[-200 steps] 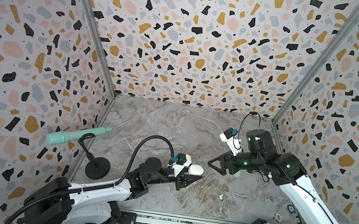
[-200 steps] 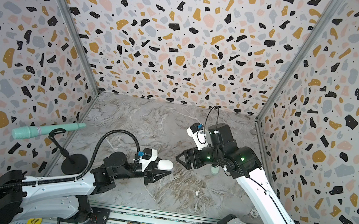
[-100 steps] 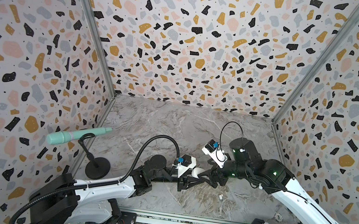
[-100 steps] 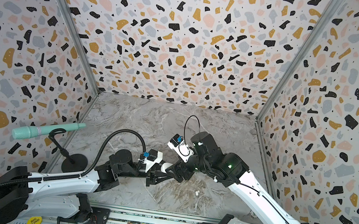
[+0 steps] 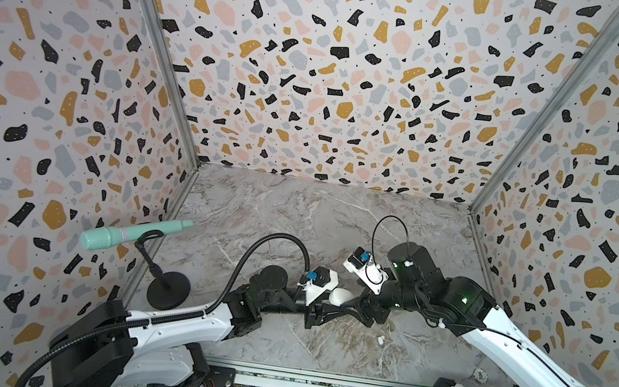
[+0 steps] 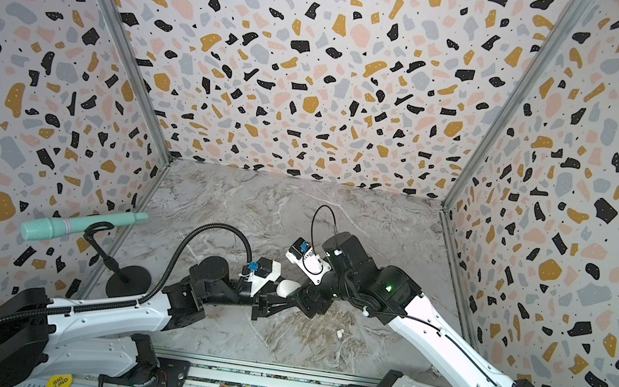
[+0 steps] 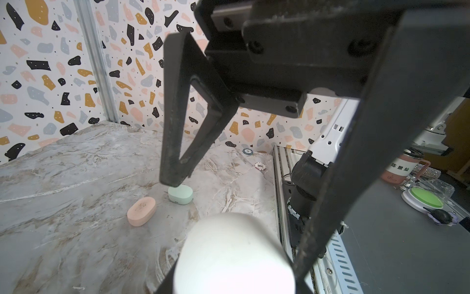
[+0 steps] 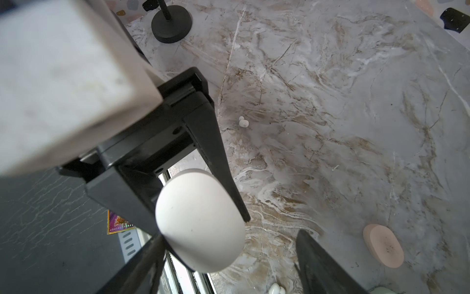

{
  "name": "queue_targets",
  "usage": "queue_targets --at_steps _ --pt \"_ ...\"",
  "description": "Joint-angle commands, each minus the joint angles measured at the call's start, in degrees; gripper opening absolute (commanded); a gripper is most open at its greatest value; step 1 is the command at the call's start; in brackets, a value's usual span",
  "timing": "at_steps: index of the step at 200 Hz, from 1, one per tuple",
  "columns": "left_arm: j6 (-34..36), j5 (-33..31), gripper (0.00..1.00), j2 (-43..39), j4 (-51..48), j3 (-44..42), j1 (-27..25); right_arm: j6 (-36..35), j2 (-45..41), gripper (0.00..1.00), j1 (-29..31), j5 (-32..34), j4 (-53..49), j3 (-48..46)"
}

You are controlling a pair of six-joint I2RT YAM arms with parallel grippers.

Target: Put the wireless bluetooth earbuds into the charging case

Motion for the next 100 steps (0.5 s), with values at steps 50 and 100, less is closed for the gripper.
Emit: queue_targets --at_steps 50,100 --pt "1.60 2.08 0.21 -2.03 1.60 2.53 0.02 0.34 1.71 0.80 -0.01 12.94 0.79 5.35" --pt "1.93 2.31 0.21 -2.23 1.20 2.55 0.03 1.87 3.59 0.80 -0.71 13.37 0.83 8.17"
